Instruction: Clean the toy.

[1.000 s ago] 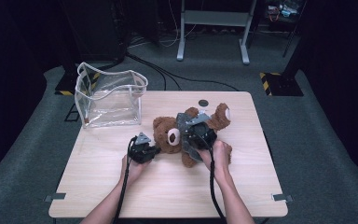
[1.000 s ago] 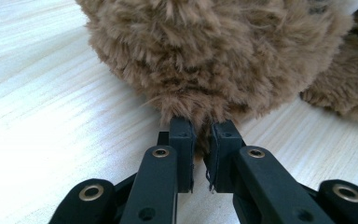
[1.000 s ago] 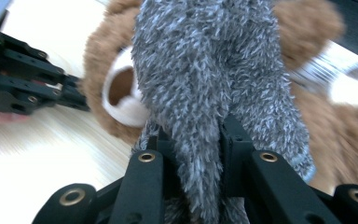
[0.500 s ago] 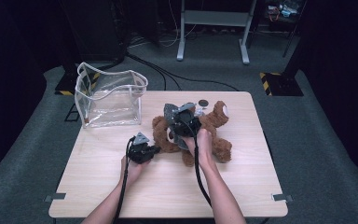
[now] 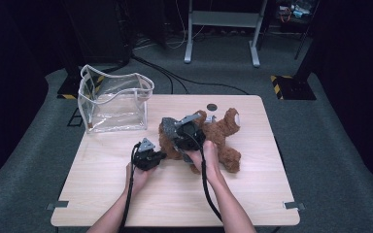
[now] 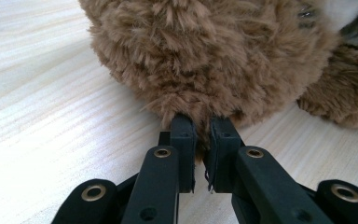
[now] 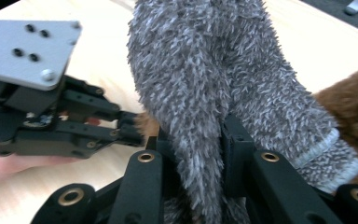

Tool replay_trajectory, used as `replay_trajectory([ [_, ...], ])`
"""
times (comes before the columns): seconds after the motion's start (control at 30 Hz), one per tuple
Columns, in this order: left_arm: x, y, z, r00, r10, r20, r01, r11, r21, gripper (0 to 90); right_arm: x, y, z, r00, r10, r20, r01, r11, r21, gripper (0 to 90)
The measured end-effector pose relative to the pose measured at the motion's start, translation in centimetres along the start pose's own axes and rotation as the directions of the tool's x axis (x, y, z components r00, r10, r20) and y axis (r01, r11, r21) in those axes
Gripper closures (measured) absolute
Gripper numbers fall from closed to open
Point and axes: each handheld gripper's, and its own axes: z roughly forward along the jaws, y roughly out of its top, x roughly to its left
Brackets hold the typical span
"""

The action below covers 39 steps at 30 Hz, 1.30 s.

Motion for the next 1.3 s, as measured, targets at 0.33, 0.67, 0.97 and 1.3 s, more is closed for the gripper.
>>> replay_trajectory([
  [0.33,0.0,-0.1,-0.1,1.0,-0.001,0.006,0.001,0.9998,-0.018,83.4,0.6,-2.0,0.6,0.9956,0.037,-0.086,-0.036,0.999,0.015,73.9],
  [0.67,0.1,-0.1,-0.3,0.9997,-0.009,0.025,0.009,0.9997,-0.024,83.5,1.8,-4.3,2.0,0.9915,0.063,-0.114,-0.052,0.994,0.093,73.9],
  [0.97,0.1,-0.2,-0.3,0.9997,-0.009,0.023,0.01,0.9993,-0.036,83.5,1.3,-5.4,2.2,0.9908,0.069,-0.117,-0.054,0.99,0.13,73.9],
  [1.3,-0.2,-0.2,-0.1,1.0,0.003,-0.003,-0.003,0.9993,-0.036,83.5,-1.6,-1.4,-3.2,0.9955,0.088,-0.035,-0.091,0.993,-0.078,74.0],
])
